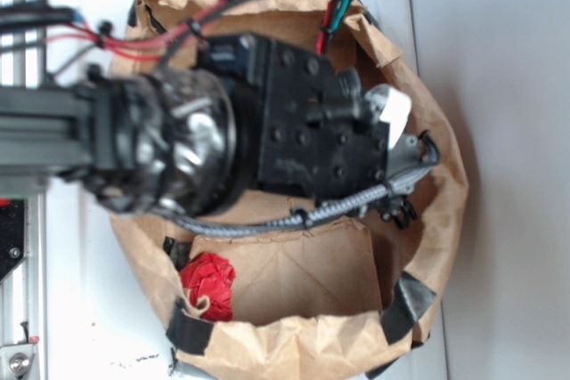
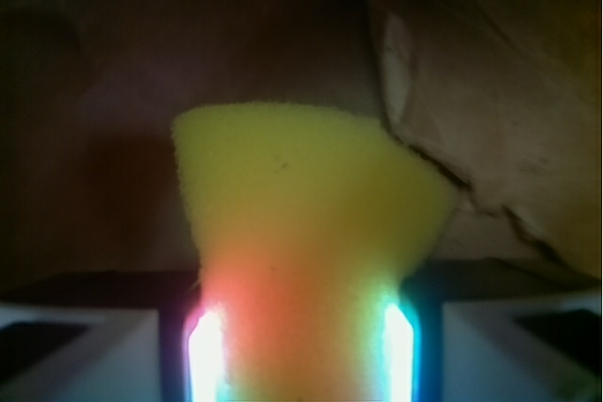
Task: Grab the green sponge.
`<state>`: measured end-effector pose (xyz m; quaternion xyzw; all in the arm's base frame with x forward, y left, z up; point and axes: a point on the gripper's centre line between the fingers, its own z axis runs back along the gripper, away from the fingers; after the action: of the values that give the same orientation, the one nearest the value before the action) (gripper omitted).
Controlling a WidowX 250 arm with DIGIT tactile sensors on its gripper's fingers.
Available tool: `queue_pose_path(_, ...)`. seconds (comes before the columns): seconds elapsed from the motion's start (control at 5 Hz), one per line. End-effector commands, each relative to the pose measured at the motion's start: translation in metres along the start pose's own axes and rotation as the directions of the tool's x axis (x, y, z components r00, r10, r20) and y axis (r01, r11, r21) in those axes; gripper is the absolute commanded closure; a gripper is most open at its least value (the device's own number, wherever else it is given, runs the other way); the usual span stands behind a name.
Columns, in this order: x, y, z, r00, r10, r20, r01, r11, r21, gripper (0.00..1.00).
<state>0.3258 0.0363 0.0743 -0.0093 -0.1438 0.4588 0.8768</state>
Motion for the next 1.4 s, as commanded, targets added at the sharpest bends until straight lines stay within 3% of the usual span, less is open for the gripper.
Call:
queue_pose_path(0.0, 0.038, 0.002, 0.053, 0.993, -0.118, -0.015, 0.118, 0.992, -0.039, 1.00)
queue_pose_path(0.4, 0.054, 0.022, 0.084, 0.956, -0.275, -0.103, 0.268, 0.961, -0.072, 1.00)
queue_pose_path(0.6, 0.054, 0.033, 0.100, 0.943, -0.315, -0.108, 0.306, 0.947, -0.097, 1.00)
queue_pose_path(0.8, 0.047, 0.045, 0.113, 0.937, -0.342, -0.072, 0.336, 0.938, -0.089, 1.00)
queue_pose_path(1.0, 0.038, 0.060, 0.126, 0.916, -0.394, -0.071, 0.383, 0.915, -0.125, 1.00)
queue_pose_path(1.2, 0.022, 0.064, 0.137, 0.909, -0.416, -0.043, 0.409, 0.906, -0.111, 1.00)
